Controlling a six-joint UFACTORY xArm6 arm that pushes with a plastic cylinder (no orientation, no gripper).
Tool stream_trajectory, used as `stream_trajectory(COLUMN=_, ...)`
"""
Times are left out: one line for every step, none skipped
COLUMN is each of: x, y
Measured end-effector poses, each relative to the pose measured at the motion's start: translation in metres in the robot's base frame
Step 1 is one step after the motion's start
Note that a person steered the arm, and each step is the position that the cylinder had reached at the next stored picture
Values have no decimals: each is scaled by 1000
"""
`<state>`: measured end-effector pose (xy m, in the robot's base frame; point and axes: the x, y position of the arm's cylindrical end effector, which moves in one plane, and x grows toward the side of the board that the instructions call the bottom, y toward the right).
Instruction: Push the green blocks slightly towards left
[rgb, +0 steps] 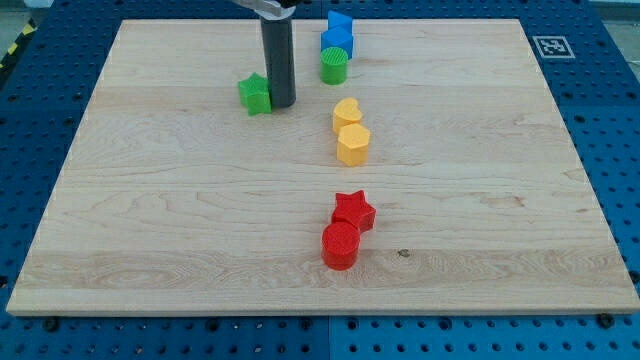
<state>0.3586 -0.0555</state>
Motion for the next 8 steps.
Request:
stream_trajectory(x=0, y=4)
stream_trajectory(x=0, y=38)
stream_trajectory(x=0, y=80)
stream_trajectory(x=0, y=124)
stream_trajectory(x=-7, y=138)
stream_trajectory(x=-52, y=138)
stream_trajectory(x=-60, y=137)
stream_trajectory(x=-60, y=126)
